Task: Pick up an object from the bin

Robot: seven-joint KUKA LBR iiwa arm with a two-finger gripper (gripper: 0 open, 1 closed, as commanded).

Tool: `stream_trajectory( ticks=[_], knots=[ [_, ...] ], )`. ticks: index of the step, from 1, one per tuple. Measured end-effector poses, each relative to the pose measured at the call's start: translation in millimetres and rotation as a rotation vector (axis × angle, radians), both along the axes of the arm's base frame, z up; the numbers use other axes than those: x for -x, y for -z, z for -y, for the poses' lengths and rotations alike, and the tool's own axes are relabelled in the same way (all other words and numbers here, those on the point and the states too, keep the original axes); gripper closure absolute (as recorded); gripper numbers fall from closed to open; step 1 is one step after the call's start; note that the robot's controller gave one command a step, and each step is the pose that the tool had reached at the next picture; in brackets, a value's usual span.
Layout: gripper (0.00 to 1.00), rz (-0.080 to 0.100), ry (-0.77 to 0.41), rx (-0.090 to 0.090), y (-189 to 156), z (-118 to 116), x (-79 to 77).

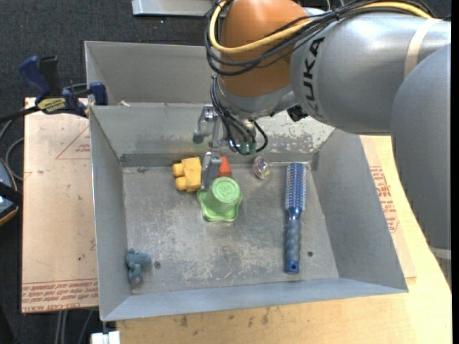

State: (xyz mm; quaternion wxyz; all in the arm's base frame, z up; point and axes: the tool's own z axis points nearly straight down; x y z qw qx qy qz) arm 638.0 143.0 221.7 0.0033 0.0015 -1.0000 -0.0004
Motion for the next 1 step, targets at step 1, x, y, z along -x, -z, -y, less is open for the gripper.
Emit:
stream_trajectory(
  ticks=[1],
  knots=[
    [0.00, 0.002, 0.455, 0.004, 88.0, 6.3, -8.9]
  ],
)
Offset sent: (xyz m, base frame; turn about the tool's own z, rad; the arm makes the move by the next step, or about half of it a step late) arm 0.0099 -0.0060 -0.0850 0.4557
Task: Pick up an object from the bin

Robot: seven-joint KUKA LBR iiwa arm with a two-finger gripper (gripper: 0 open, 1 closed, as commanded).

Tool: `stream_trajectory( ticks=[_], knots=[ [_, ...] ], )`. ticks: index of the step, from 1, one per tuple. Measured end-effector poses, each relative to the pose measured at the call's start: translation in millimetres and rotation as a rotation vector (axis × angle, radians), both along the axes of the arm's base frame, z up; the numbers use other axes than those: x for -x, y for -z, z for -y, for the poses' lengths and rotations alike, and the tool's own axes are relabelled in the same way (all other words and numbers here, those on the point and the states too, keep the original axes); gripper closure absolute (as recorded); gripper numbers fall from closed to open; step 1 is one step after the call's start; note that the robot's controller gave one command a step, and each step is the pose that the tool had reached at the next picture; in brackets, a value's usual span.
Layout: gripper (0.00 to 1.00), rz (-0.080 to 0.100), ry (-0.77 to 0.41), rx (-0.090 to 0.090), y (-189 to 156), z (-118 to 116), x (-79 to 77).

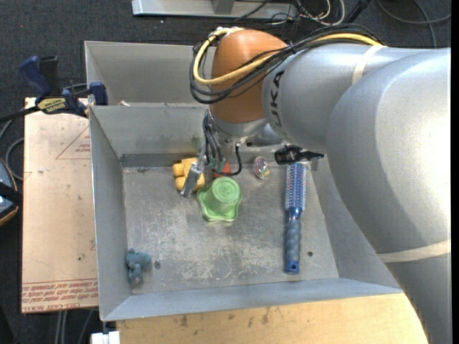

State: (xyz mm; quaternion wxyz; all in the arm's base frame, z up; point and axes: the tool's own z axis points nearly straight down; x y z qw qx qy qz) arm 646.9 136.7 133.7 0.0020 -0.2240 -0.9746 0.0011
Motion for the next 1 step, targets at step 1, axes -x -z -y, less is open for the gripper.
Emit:
stream_trajectory(
  ticks=[1],
  knots=[
    [0.00, 0.001, 0.234, 0.000, 43.3, 11.9, -2.7]
  ],
)
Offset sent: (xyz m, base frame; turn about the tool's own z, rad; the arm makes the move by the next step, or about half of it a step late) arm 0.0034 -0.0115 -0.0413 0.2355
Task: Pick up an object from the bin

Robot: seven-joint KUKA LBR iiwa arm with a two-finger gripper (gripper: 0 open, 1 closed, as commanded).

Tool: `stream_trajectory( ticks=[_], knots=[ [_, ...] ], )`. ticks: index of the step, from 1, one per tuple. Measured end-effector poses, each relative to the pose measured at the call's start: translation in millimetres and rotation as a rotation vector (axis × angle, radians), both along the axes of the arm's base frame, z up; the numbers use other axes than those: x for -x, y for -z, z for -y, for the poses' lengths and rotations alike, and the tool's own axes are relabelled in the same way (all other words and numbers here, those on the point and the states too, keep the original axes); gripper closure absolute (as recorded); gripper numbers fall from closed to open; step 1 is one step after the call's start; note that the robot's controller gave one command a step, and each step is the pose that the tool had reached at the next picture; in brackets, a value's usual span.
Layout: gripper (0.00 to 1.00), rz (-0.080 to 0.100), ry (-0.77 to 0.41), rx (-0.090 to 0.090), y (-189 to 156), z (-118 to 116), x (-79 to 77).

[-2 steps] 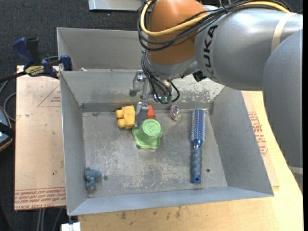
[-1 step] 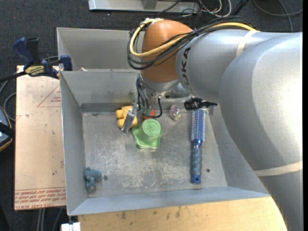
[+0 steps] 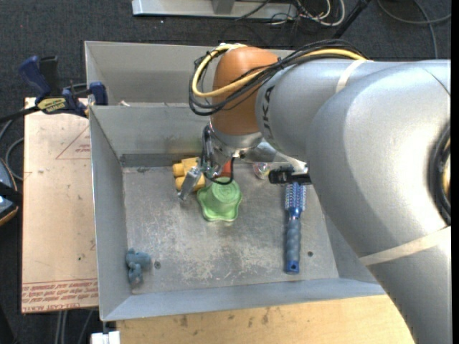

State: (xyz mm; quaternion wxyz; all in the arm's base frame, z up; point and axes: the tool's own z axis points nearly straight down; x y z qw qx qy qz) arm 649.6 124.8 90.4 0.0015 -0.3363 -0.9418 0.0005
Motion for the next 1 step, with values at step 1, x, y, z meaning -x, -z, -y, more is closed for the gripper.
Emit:
stream_trajectory(
  ticks=[1],
  knots=[
    [0.00, 0.012, 0.024, -0.003, 13.1, -5.4, -3.0]
  ],
)
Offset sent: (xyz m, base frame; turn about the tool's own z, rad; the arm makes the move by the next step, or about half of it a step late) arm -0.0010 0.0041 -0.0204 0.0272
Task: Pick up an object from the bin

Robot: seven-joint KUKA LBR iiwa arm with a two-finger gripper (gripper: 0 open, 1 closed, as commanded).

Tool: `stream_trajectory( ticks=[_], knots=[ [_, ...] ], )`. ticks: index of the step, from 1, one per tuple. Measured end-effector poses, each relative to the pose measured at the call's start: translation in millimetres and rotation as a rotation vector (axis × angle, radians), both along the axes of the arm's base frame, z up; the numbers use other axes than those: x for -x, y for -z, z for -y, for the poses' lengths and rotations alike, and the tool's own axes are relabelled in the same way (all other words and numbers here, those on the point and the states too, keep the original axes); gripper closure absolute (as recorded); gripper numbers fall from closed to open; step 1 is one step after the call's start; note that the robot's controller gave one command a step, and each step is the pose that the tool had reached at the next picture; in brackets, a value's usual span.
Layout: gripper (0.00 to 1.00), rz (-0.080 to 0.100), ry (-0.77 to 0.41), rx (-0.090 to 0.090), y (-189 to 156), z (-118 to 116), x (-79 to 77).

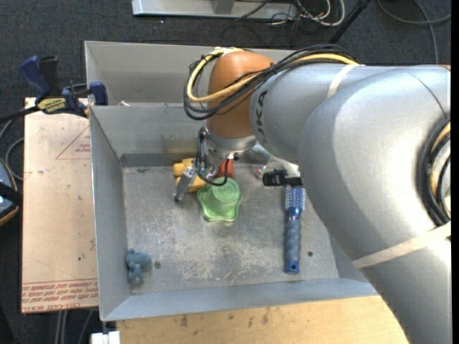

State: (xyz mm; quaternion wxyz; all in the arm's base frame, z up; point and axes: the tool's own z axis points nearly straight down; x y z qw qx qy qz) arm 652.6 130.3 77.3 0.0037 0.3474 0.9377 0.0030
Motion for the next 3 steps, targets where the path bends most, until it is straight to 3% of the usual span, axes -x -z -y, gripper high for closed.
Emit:
stream_trajectory(
  ticks=[1, 2, 3],
  knots=[
    [1.00, -0.001, 0.000, -0.001, -1, 0, -0.1],
    [1.00, -0.002, 0.046, 0.001, -56, 9, 3.2],
    [1.00, 0.001, 0.087, 0.000, -169, 0, 1.1]
  ],
)
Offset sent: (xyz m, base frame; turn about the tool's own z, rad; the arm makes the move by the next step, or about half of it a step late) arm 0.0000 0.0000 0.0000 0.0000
